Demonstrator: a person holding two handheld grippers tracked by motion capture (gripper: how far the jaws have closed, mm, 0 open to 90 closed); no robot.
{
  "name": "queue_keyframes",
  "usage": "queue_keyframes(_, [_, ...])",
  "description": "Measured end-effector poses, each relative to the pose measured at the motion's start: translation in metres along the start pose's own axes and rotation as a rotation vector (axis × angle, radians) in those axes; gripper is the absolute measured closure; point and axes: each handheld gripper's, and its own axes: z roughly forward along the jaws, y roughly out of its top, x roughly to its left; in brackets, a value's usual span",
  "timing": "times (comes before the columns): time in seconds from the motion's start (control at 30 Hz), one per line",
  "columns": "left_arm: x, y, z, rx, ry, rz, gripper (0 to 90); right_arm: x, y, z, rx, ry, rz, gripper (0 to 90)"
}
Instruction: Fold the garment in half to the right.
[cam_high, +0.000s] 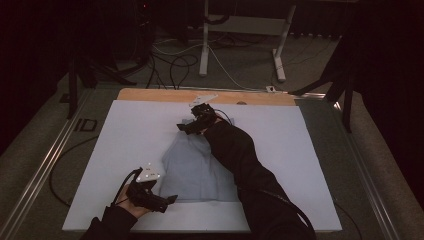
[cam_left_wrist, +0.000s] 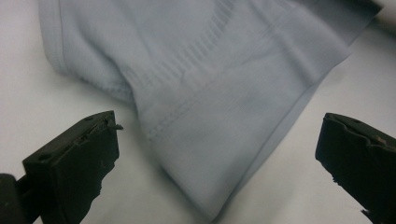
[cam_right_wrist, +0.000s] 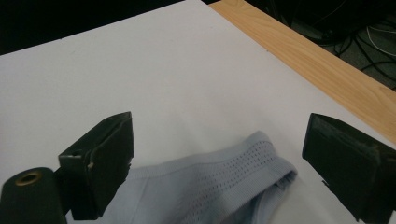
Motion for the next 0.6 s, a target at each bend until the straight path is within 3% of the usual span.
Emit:
queue_keyframes(0.3, [0.010,-0.003,0.007,0.058,0.067,-0.035,16.6,0.001,-0.004,0.014,0.026,0.006,0.004,9.1])
queue_keyframes(0.5, [0.007,-0.004,0.011,0.111,0.081,0.001,28.5,0.002,-0.001,0.017,0.030,0.010,-0.011,9.1])
queue_keyframes(0.6, [0.009,-0.004,0.012,0.118,0.069,0.006,37.3,0.003,0.000,0.018,0.036,0.008,-0.017,9.1])
